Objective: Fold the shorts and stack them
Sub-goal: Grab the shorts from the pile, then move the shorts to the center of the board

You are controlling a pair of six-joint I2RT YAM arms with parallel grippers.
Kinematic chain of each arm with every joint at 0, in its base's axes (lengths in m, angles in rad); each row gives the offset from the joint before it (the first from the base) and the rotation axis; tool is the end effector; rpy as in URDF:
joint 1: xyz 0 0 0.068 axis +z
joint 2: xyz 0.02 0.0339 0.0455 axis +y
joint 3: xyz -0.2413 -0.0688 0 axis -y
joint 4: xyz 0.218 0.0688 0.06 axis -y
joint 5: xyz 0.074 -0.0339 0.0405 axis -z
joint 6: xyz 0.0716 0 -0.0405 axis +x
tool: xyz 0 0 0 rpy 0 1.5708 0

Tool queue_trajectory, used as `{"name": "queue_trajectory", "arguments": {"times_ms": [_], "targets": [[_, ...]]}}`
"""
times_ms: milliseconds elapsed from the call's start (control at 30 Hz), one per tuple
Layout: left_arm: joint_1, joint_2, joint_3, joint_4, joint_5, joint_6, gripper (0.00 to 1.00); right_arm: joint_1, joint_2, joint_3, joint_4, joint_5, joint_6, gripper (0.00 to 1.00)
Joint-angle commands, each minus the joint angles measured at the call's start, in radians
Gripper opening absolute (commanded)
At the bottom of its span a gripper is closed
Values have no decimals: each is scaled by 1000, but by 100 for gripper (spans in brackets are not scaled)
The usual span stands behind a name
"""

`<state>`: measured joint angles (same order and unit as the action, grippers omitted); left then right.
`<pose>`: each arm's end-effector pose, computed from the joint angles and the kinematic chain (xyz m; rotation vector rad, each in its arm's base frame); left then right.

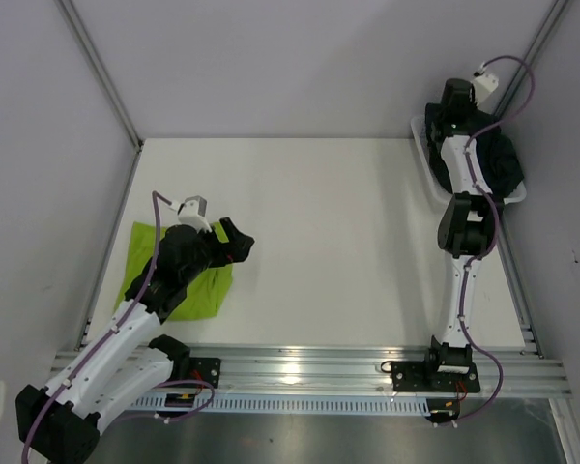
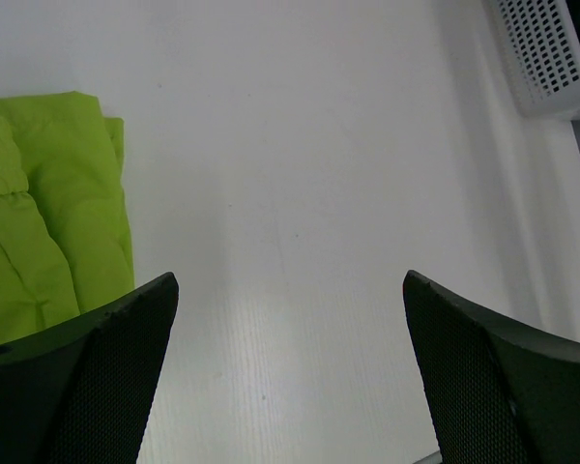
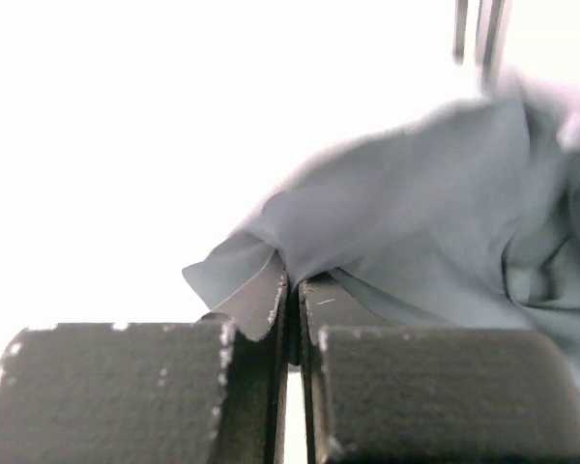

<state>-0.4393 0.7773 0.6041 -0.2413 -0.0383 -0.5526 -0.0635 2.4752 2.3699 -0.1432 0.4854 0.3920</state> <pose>0.1879 -0.0853 0.2457 -0.1406 2.0308 -0.5978 0.5626 -0.0692 0.2656 0.7286 1.6402 -0.2063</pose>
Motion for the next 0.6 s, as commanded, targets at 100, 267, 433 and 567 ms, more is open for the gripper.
{"name": "queue_trajectory", "arguments": {"times_ms": [100,267,433,567], "targets": [[-16,-72,57,-36,20,-12,99,47,-572,-113,175,91,-65,0],[-13,-87,108,-82,31,-4,99,128,-818,-175,124,-108,-134,0],[-13,-113,155,-104,58,-13,99,168,-995,-179,-62,-306,7,0],[-13,-196,152,-110,44,-47,99,304,-1116,-204,-188,-435,39,0]]}}
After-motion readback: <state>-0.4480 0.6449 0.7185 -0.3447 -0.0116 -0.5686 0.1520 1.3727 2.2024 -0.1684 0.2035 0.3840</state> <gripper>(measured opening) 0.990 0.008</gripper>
